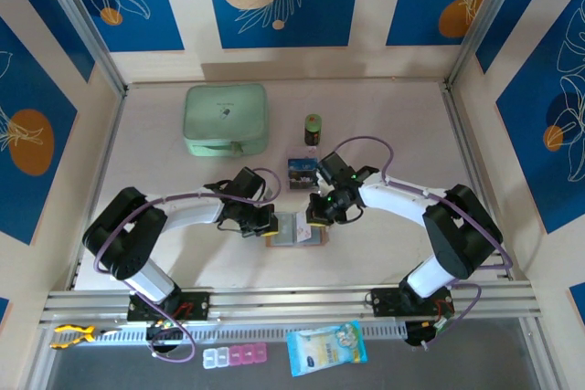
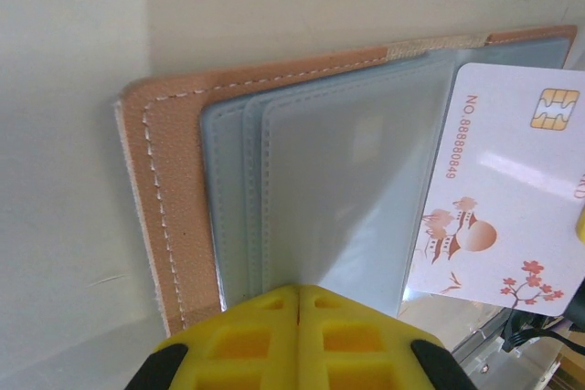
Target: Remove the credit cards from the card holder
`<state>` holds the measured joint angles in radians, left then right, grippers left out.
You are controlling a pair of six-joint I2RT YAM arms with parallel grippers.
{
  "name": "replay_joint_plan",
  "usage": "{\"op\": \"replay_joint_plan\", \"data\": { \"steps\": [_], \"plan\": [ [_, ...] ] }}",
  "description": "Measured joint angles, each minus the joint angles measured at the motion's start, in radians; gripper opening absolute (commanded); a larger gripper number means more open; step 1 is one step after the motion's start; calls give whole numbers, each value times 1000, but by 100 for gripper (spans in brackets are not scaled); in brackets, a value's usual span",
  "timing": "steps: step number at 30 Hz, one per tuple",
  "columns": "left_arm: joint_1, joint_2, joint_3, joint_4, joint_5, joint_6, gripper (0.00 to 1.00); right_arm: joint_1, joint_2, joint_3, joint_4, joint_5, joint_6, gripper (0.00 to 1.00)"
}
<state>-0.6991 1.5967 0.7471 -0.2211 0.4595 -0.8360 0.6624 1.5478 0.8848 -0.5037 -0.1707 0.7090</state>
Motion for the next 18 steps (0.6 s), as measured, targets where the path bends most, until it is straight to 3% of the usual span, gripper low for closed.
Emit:
{"op": "replay_joint_plan", "data": {
  "steps": [9,18],
  "plan": [
    [0,0,0,0,0,0,0,23,24,17,-19,16,-2,14],
    [0,0,0,0,0,0,0,26,27,17,-21,18,2,14]
  ]
}}
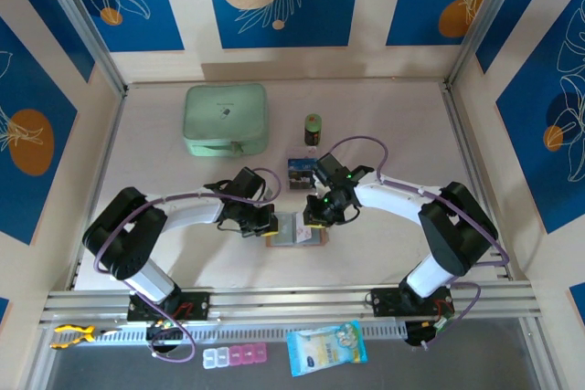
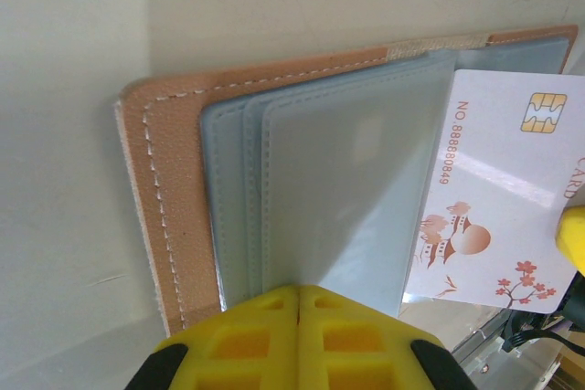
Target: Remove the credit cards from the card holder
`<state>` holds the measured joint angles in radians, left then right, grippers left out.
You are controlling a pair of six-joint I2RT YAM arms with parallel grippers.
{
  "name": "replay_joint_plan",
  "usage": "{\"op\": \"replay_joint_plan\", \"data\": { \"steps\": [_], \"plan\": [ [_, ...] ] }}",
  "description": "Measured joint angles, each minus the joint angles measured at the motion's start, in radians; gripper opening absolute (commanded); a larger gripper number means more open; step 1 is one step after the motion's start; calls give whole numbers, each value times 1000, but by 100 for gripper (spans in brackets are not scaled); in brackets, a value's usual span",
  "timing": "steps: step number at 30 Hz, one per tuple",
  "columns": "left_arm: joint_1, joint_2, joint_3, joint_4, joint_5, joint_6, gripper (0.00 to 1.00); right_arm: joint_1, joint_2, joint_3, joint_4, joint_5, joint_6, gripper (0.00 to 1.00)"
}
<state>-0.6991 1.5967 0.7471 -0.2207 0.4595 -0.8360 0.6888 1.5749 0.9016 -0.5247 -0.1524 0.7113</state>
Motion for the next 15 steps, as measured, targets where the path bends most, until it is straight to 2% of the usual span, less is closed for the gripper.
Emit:
{"op": "replay_joint_plan", "data": {
  "steps": [15],
  "plan": [
    [-3,21,20,4,9,0,0,6,0,0,1,-1,4,10]
  ]
}}
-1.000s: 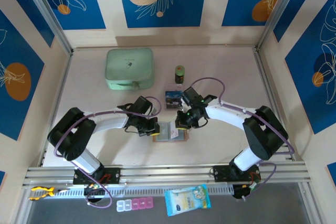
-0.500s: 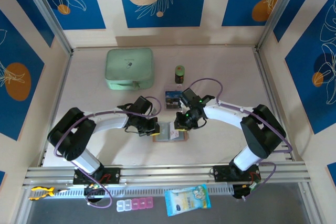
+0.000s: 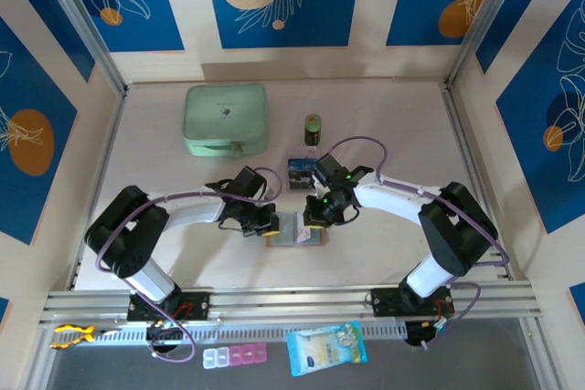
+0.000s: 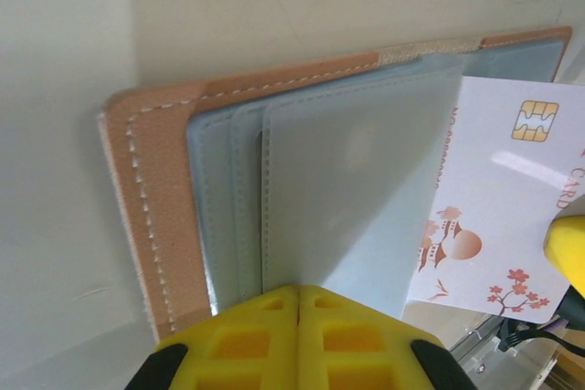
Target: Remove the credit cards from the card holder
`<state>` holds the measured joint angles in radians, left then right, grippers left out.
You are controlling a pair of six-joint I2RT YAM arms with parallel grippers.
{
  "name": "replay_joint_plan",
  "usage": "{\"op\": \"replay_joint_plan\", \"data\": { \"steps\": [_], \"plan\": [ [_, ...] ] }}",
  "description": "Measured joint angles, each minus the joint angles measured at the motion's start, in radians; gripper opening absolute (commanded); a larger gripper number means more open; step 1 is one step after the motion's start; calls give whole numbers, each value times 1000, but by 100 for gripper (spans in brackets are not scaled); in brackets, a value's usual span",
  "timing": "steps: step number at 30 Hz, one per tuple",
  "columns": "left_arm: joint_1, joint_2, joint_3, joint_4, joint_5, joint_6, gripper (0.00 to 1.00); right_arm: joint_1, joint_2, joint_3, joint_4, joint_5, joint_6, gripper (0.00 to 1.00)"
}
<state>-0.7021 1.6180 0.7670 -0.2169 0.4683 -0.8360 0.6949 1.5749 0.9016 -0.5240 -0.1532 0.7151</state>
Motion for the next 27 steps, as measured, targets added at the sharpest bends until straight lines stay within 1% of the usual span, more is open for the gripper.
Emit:
{"op": "replay_joint_plan", "data": {
  "steps": [10,13,18,22,27],
  "plan": [
    [-2,3,5,-1,-1,0,0,5,-1,16,-12,4,-3,3],
    [-2,3,5,-1,-1,0,0,4,-8,29,-32,14,-24,2],
    [-2,2,5,-1,-1,0,1,4,-15,75,-90,17,-143,0],
    [-2,2,5,-1,-1,0,3,5,-16,123,-147,22,-282,0],
    [-2,1,5,-1,-1,0,4,10,-16,175,-206,35,-463,0]
  ]
}}
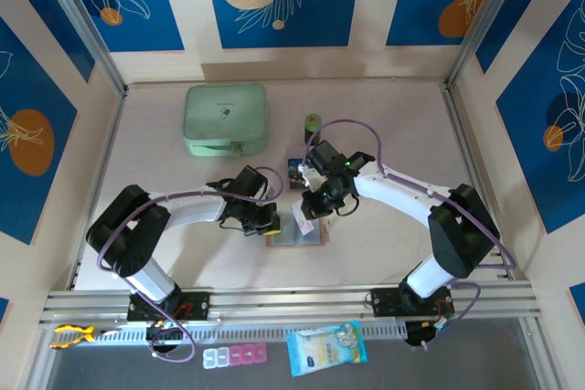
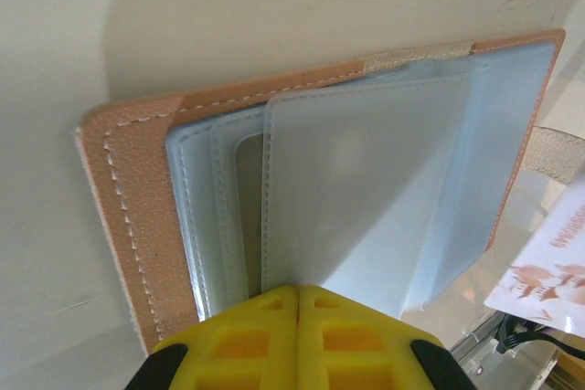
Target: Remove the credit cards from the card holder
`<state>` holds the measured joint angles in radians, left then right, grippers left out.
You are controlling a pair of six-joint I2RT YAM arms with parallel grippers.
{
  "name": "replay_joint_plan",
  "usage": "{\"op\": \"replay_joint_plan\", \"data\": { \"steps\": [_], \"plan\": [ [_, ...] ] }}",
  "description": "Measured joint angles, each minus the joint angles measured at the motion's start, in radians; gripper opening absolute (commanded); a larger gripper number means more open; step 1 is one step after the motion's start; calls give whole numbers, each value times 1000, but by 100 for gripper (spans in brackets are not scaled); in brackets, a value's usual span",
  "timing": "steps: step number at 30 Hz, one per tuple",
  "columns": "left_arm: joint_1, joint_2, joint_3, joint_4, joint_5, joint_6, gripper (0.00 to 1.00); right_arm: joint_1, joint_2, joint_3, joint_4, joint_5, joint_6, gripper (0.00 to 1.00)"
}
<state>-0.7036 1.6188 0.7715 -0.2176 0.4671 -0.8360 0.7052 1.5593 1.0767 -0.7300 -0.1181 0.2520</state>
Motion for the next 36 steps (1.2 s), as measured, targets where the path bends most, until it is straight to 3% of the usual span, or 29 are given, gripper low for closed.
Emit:
{"op": "replay_joint_plan", "data": {
  "steps": [13,19,36],
  "plan": [
    [0,-25,0,-12,-18,0,6,29,-11,52,-102,102,-525,0],
    [4,-48,0,-23,-31,0,7,27,15,98,-154,153,-698,0],
    [30,-117,-25,-60,-35,4,9,-209,217,488,-206,141,-966,0]
  ]
}}
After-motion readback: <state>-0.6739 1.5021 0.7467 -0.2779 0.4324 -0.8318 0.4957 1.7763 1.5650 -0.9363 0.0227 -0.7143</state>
